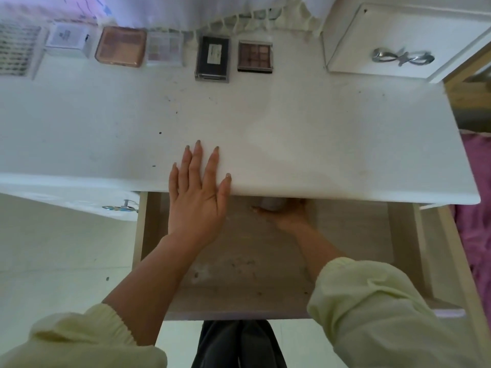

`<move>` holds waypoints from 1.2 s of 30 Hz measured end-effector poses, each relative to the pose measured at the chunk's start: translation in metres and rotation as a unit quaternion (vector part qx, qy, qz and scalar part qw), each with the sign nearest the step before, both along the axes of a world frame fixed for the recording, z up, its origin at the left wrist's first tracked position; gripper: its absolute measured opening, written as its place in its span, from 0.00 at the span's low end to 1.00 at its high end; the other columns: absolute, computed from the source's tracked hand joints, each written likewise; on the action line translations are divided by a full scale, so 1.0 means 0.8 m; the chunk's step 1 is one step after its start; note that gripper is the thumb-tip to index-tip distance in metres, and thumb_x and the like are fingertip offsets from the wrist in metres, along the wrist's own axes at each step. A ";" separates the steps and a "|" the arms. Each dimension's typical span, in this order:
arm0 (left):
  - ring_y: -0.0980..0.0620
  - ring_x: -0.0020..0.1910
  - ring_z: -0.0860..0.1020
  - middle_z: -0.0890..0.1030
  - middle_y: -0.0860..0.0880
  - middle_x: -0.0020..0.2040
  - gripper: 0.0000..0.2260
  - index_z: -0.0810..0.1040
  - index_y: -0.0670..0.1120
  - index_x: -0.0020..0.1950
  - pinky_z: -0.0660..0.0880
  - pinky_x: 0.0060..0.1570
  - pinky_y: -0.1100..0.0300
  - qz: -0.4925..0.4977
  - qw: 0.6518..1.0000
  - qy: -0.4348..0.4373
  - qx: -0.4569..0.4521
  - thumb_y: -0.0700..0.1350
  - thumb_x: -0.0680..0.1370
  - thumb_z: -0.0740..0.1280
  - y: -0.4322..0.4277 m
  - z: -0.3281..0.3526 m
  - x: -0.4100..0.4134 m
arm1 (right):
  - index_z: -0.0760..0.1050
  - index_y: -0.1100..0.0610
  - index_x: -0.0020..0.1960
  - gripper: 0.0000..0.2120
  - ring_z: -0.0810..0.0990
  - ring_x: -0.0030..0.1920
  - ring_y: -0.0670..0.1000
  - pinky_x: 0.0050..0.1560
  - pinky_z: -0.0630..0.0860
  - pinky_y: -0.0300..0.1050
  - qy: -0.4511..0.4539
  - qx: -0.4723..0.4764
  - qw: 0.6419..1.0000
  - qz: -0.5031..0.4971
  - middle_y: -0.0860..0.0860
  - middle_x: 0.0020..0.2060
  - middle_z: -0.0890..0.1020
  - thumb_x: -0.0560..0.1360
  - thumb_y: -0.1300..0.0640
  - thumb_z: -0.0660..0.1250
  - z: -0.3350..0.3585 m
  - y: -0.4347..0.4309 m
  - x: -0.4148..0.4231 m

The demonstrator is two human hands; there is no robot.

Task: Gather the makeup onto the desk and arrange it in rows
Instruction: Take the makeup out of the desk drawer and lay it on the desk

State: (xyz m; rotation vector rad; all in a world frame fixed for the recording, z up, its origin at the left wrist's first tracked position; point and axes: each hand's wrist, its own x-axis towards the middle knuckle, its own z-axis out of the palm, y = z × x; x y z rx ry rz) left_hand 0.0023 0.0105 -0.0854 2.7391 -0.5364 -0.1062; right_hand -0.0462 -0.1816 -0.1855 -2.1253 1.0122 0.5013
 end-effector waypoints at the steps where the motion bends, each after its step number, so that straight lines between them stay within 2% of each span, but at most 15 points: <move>1: 0.53 0.77 0.36 0.42 0.50 0.79 0.26 0.45 0.54 0.79 0.36 0.75 0.52 0.001 1.000 -0.001 -0.001 0.59 0.82 0.42 0.000 0.000 0.000 | 0.56 0.55 0.76 0.62 0.60 0.75 0.55 0.75 0.59 0.51 -0.007 -0.002 1.000 -0.012 0.51 0.75 0.63 0.52 0.28 0.75 -0.004 0.002 0.000; 2: 0.53 0.77 0.36 0.42 0.50 0.79 0.26 0.45 0.54 0.79 0.36 0.75 0.52 0.001 1.000 -0.001 -0.001 0.59 0.82 0.42 0.000 0.000 0.000 | 0.60 0.56 0.74 0.60 0.64 0.73 0.55 0.73 0.62 0.52 -0.028 0.009 0.999 -0.019 0.52 0.73 0.66 0.52 0.30 0.76 -0.003 0.005 -0.001; 3: 0.54 0.77 0.36 0.42 0.50 0.79 0.26 0.45 0.54 0.79 0.35 0.75 0.52 0.002 1.000 0.000 -0.002 0.59 0.82 0.42 0.000 0.000 0.000 | 0.66 0.57 0.71 0.52 0.69 0.70 0.56 0.71 0.66 0.52 -0.054 0.036 0.998 -0.018 0.54 0.69 0.71 0.55 0.35 0.79 0.001 0.010 -0.002; 5: 0.54 0.76 0.35 0.40 0.51 0.79 0.26 0.43 0.54 0.79 0.34 0.74 0.54 0.002 1.000 0.007 -0.004 0.59 0.82 0.42 0.001 0.002 0.002 | 0.77 0.60 0.58 0.25 0.78 0.58 0.55 0.64 0.73 0.50 -0.108 0.072 0.991 0.025 0.57 0.57 0.80 0.66 0.50 0.78 0.017 0.023 -0.012; 6: 0.55 0.76 0.34 0.39 0.51 0.79 0.26 0.42 0.54 0.79 0.33 0.74 0.55 0.000 1.000 0.016 0.000 0.59 0.82 0.42 0.002 0.005 0.002 | 0.80 0.59 0.53 0.15 0.80 0.53 0.53 0.59 0.75 0.49 -0.104 0.058 0.990 0.071 0.56 0.53 0.82 0.69 0.55 0.75 0.028 0.027 -0.018; 7: 0.55 0.76 0.33 0.38 0.52 0.79 0.26 0.40 0.55 0.79 0.33 0.74 0.55 -0.004 1.000 0.029 0.005 0.59 0.82 0.41 0.003 0.008 0.003 | 0.80 0.57 0.51 0.11 0.81 0.51 0.54 0.55 0.77 0.49 -0.083 0.028 0.987 0.134 0.56 0.51 0.82 0.71 0.54 0.73 0.039 0.030 -0.022; 10: 0.55 0.75 0.30 0.32 0.52 0.77 0.27 0.35 0.55 0.78 0.33 0.74 0.54 -0.029 0.996 0.075 0.035 0.60 0.82 0.40 0.007 0.017 0.007 | 0.73 0.55 0.61 0.20 0.80 0.53 0.59 0.50 0.78 0.50 -0.009 -0.030 0.952 0.305 0.56 0.55 0.81 0.74 0.46 0.68 0.079 0.038 -0.028; 12: 0.54 0.74 0.30 0.32 0.52 0.77 0.27 0.34 0.55 0.77 0.33 0.74 0.54 -0.040 0.993 0.099 0.045 0.61 0.81 0.40 0.011 0.027 0.008 | 0.69 0.55 0.64 0.24 0.79 0.53 0.58 0.49 0.77 0.50 -0.008 -0.029 0.940 0.340 0.56 0.56 0.80 0.74 0.43 0.68 0.106 0.038 -0.031; 16: 0.53 0.75 0.31 0.33 0.51 0.77 0.28 0.34 0.55 0.77 0.35 0.75 0.52 -0.044 0.990 0.124 0.059 0.61 0.80 0.37 0.009 0.041 0.009 | 0.73 0.54 0.58 0.22 0.79 0.49 0.53 0.50 0.77 0.51 -0.068 0.018 0.933 0.353 0.52 0.51 0.80 0.72 0.40 0.70 0.175 0.018 -0.022; 20: 0.50 0.76 0.32 0.32 0.49 0.77 0.28 0.33 0.54 0.77 0.36 0.75 0.51 -0.035 0.993 0.096 0.067 0.60 0.80 0.37 0.001 0.047 0.017 | 0.75 0.55 0.51 0.17 0.81 0.39 0.49 0.37 0.79 0.45 -0.126 0.062 0.948 0.284 0.51 0.43 0.81 0.73 0.42 0.70 0.232 -0.015 0.004; 24: 0.50 0.75 0.31 0.31 0.49 0.77 0.28 0.32 0.52 0.77 0.37 0.75 0.50 -0.034 0.993 0.103 0.055 0.60 0.81 0.38 -0.011 0.044 0.041 | 0.76 0.64 0.51 0.18 0.77 0.26 0.47 0.29 0.77 0.43 -0.168 0.116 0.973 0.109 0.56 0.38 0.81 0.77 0.47 0.67 0.251 -0.042 0.042; 27: 0.50 0.75 0.32 0.32 0.48 0.77 0.29 0.33 0.50 0.77 0.36 0.75 0.52 -0.034 0.993 0.099 0.051 0.60 0.81 0.39 -0.025 0.041 0.064 | 0.74 0.65 0.55 0.19 0.75 0.24 0.46 0.24 0.70 0.35 -0.187 0.116 0.975 -0.016 0.56 0.38 0.80 0.77 0.49 0.67 0.247 -0.066 0.077; 29: 0.50 0.76 0.33 0.34 0.48 0.78 0.29 0.34 0.50 0.78 0.36 0.74 0.53 -0.034 0.995 0.079 0.046 0.60 0.81 0.39 -0.035 0.039 0.080 | 0.72 0.62 0.54 0.17 0.75 0.28 0.47 0.21 0.68 0.33 -0.202 0.114 0.968 -0.097 0.58 0.44 0.80 0.76 0.49 0.69 0.242 -0.084 0.104; 32: 0.50 0.77 0.37 0.39 0.48 0.79 0.29 0.39 0.51 0.79 0.37 0.74 0.52 -0.034 0.997 0.053 0.042 0.61 0.80 0.38 -0.038 0.034 0.091 | 0.73 0.60 0.46 0.14 0.76 0.29 0.48 0.23 0.70 0.35 -0.224 0.129 0.948 -0.184 0.59 0.41 0.80 0.75 0.50 0.70 0.236 -0.107 0.150; 36: 0.51 0.77 0.37 0.40 0.48 0.79 0.28 0.41 0.53 0.79 0.39 0.75 0.52 -0.044 0.998 0.035 0.036 0.60 0.80 0.38 -0.036 0.031 0.088 | 0.74 0.66 0.56 0.18 0.76 0.26 0.47 0.24 0.73 0.35 -0.247 0.168 0.914 -0.275 0.57 0.39 0.79 0.77 0.52 0.69 0.217 -0.116 0.195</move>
